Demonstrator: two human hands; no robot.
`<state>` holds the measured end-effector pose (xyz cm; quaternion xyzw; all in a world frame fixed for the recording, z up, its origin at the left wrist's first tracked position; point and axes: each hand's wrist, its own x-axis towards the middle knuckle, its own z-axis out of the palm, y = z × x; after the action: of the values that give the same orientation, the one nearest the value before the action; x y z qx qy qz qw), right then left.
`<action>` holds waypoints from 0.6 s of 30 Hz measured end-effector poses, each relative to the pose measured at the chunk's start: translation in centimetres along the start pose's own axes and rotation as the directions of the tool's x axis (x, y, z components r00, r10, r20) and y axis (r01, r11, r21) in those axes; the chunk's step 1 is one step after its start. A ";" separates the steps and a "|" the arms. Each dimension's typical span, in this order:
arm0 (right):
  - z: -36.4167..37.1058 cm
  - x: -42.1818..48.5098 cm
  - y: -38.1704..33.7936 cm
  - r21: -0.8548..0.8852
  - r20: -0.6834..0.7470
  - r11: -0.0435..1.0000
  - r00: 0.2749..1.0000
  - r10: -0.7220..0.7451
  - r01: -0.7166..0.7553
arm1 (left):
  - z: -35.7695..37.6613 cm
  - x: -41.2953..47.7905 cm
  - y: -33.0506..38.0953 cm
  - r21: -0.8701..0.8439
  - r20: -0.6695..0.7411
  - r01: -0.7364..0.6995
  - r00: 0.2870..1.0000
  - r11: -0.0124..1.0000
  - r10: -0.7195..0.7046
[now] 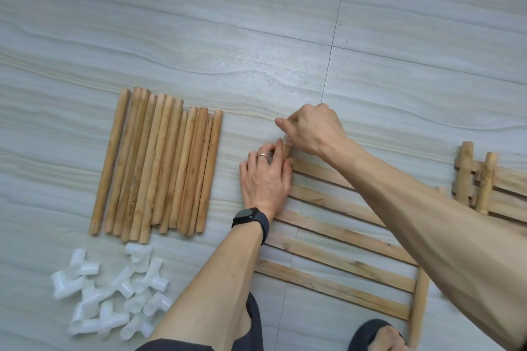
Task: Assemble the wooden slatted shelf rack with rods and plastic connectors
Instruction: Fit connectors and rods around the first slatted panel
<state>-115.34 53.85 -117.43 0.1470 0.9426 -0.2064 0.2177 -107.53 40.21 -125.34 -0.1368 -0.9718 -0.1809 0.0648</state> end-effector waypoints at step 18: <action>6.7 -12.0 11.0 -0.248 0.209 0.962 0.976 -0.062 0.114 | -4.0 8.8 1.4 -0.349 0.515 0.306 0.852 0.886 -0.092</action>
<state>-98.65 58.15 -120.87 0.0537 0.9404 -0.1050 0.3189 -115.17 42.17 -119.65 -0.0844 -0.9037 -0.3505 -0.2308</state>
